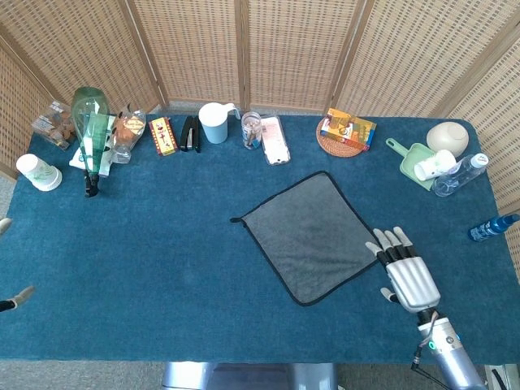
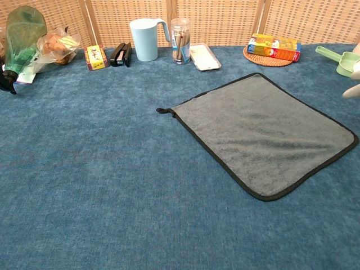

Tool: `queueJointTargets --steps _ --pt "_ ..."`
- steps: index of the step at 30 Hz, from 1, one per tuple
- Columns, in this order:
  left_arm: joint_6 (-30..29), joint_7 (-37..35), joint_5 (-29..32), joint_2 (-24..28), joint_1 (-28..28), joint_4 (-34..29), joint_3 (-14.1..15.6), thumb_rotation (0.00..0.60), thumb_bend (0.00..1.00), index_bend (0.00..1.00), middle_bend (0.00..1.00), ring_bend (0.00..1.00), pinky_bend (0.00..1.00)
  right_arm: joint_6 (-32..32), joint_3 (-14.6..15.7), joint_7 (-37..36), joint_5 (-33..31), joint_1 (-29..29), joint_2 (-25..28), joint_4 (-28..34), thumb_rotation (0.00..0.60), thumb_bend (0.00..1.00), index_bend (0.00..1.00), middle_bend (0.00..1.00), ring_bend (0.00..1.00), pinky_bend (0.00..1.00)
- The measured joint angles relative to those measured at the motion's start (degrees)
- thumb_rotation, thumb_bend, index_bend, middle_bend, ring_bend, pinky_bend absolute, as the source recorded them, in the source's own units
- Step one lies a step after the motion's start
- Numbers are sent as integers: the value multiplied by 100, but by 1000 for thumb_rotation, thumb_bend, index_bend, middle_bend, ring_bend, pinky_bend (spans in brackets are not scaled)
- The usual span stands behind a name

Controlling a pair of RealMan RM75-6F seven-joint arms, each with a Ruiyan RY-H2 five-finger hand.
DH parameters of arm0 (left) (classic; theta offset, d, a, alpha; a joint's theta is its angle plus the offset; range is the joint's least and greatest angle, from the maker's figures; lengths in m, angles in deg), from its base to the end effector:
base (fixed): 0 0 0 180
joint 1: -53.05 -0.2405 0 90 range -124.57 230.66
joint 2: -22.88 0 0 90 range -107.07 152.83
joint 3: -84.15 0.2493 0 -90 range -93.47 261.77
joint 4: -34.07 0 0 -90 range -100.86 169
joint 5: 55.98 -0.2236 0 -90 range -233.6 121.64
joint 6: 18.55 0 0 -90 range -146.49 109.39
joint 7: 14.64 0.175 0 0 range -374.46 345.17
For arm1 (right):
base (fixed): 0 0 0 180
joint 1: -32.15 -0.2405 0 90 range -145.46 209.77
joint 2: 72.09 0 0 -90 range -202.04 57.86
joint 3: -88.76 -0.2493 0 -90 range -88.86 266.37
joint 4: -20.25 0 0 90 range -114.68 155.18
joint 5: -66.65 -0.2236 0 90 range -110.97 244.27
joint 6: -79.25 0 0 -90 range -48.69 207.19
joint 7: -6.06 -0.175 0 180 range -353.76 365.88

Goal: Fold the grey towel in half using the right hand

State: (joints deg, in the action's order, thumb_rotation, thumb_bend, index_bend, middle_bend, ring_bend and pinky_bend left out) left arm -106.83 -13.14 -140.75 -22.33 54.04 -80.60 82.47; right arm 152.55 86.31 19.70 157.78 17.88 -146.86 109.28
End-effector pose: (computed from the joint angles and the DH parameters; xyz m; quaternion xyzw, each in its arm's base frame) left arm -0.2638 0.1850 0.2104 -0.5655 -0.4101 -0.3857 0.6026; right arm -0.2581 -0.2505 0.0492 0.7187 -0.3227 0.3570 0.5018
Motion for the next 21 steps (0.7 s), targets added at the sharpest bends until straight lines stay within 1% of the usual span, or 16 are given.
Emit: queueJointTargets --steps 6,11,21 --pt "13 3 -1 2 -6 -1 10 600 80 0 0 0 0 -270 -13 163 -6 -229 -120 -29 600 98 176 0 0 0" --pt "18 16 -26 1 -10 3 20 600 80 0 0 0 0 -448 7 237 -9 -379 -217 -47 600 223 213 0 0 0" --pt "27 91 3 -26 -9 -3 15 600 81 0 0 0 0 -719 76 416 9 -621 -512 -353 600 240 227 0 0 0"
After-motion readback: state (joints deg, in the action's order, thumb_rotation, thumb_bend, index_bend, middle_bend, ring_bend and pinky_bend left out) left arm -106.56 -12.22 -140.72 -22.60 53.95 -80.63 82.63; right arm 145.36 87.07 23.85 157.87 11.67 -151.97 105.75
